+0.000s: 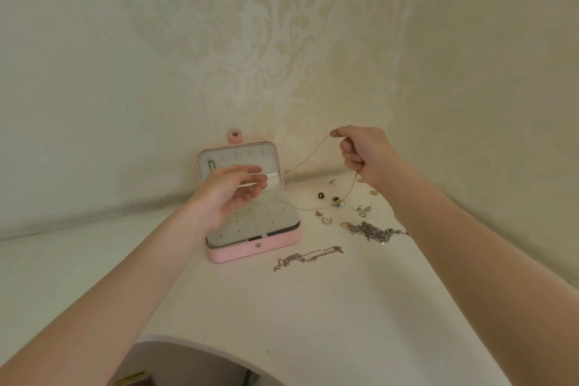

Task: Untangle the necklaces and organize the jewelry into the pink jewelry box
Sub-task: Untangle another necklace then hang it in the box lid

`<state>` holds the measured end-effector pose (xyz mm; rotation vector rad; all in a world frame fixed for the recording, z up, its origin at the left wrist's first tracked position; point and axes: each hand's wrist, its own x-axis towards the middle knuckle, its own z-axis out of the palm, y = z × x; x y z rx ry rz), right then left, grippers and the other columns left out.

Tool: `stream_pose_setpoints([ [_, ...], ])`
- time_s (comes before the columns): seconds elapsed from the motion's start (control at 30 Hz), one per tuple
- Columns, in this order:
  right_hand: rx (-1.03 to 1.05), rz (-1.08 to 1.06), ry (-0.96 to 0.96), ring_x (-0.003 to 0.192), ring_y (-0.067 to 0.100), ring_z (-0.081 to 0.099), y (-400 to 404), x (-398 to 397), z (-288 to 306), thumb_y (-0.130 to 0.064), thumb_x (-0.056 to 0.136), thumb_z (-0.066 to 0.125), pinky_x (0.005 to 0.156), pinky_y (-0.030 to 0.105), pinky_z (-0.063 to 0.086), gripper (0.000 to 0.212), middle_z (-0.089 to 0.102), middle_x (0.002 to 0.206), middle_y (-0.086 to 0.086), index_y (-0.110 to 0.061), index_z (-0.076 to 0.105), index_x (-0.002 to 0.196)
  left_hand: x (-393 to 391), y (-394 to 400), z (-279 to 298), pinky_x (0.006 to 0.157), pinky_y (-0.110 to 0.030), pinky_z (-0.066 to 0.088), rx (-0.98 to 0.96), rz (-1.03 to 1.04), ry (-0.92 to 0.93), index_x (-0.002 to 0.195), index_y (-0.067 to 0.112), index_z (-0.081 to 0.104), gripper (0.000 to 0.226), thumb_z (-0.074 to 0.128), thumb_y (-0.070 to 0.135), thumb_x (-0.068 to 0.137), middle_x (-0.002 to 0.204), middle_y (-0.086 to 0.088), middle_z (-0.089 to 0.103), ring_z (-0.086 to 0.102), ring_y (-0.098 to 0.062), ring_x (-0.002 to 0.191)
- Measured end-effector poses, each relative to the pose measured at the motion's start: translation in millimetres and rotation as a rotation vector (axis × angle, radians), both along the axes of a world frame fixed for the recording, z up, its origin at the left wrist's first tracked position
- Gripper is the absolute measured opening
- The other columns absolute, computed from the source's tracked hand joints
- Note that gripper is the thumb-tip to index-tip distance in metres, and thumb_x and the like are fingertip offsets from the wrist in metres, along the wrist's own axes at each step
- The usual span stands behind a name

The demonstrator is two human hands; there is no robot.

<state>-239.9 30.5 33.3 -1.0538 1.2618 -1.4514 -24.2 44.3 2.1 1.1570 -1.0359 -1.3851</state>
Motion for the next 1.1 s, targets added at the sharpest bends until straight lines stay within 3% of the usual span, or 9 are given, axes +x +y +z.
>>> stream_pose_setpoints([
  [0.17, -0.043, -0.036, 0.149, 0.03, 0.006, 0.022, -1, 3, 10, -0.006, 0.09, 0.05, 0.032, 0.016, 0.016, 0.018, 0.039, 0.051, 0.001, -0.007, 0.061, 0.076, 12, -2, -8, 0.067, -0.017, 0.056, 0.014, -0.137, -0.099, 0.092, 0.002, 0.064, 0.02, 0.053, -0.012, 0.086, 0.076, -0.01, 0.072, 0.068, -0.011, 0.065],
  [0.4, 0.078, 0.248, 0.936, 0.046, 0.013, 0.04, -2, 9, 17, -0.012, 0.086, 0.063, 0.039, 0.018, 0.032, 0.013, 0.058, 0.063, 0.003, -0.004, 0.069, 0.093, 21, 0, 0, 0.07, -0.014, 0.055, -0.113, -0.111, -0.182, 0.091, 0.006, 0.063, 0.021, 0.052, -0.011, 0.087, 0.071, -0.003, 0.073, 0.068, -0.006, 0.067],
  [0.57, 0.233, 0.5, 1.241, 0.096, 0.017, 0.062, -1, 21, 8, -0.022, 0.087, 0.064, 0.085, 0.03, 0.05, 0.026, 0.069, 0.104, 0.002, -0.01, 0.066, 0.111, 13, 7, 22, 0.071, -0.011, 0.053, -0.308, -0.065, -0.29, 0.09, 0.008, 0.064, 0.019, 0.055, -0.009, 0.086, 0.089, -0.005, 0.069, 0.069, -0.003, 0.073],
  [0.7, 0.112, 0.733, 0.784, 0.121, 0.01, 0.049, 2, 36, 4, -0.025, 0.086, 0.066, 0.103, 0.027, 0.036, 0.042, 0.057, 0.129, -0.004, -0.017, 0.055, 0.126, 5, 10, 38, 0.066, -0.008, 0.049, -0.449, -0.073, -0.497, 0.089, 0.012, 0.067, 0.015, 0.064, -0.001, 0.083, 0.092, 0.001, 0.069, 0.066, 0.0, 0.078],
  [0.8, 0.073, 0.879, 0.426, 0.116, 0.014, 0.055, 4, 48, -1, -0.014, 0.09, 0.06, 0.105, 0.029, 0.038, 0.03, 0.066, 0.111, 0.002, -0.011, 0.056, 0.119, 4, 12, 46, 0.079, -0.013, 0.049, -0.556, -0.1, -0.682, 0.09, 0.013, 0.068, 0.016, 0.062, 0.0, 0.084, 0.094, 0.002, 0.07, 0.065, -0.004, 0.086],
  [0.9, 0.109, 0.819, 0.223, 0.082, 0.02, 0.066, 4, 49, -1, -0.009, 0.09, 0.059, 0.09, 0.032, 0.052, 0.013, 0.063, 0.073, 0.003, -0.002, 0.063, 0.101, 9, 13, 51, 0.086, -0.017, 0.046, -0.6, -0.097, -0.765, 0.088, 0.015, 0.068, 0.012, 0.065, 0.005, 0.084, 0.097, 0.0, 0.07, 0.066, -0.01, 0.09],
  [0.97, 0.119, 0.736, 0.267, 0.064, 0.014, 0.059, 3, 46, 1, -0.008, 0.088, 0.062, 0.074, 0.028, 0.055, 0.008, 0.055, 0.065, 0.001, -0.003, 0.068, 0.089, 15, 10, 50, 0.081, -0.012, 0.045, -0.612, -0.074, -0.842, 0.086, 0.017, 0.067, 0.011, 0.066, 0.006, 0.083, 0.096, 0.002, 0.07, 0.066, -0.01, 0.087],
  [1.03, 0.108, 0.691, 0.3, 0.049, 0.009, 0.045, 3, 46, 3, -0.007, 0.087, 0.062, 0.055, 0.02, 0.045, 0.008, 0.05, 0.064, 0.001, -0.005, 0.069, 0.084, 18, 8, 45, 0.073, -0.008, 0.045, -0.575, -0.08, -0.888, 0.087, 0.016, 0.067, 0.013, 0.066, 0.004, 0.083, 0.093, 0.002, 0.069, 0.067, -0.006, 0.078],
  [1.1, 0.089, 0.663, 0.328, 0.041, 0.006, 0.03, 4, 47, 7, -0.007, 0.089, 0.06, 0.041, 0.016, 0.03, 0.01, 0.047, 0.061, -0.001, -0.006, 0.068, 0.083, 18, 9, 36, 0.065, -0.007, 0.048, -0.464, -0.142, -0.728, 0.089, 0.01, 0.066, 0.012, 0.061, -0.001, 0.085, 0.088, -0.003, 0.068, 0.066, -0.003, 0.066],
])
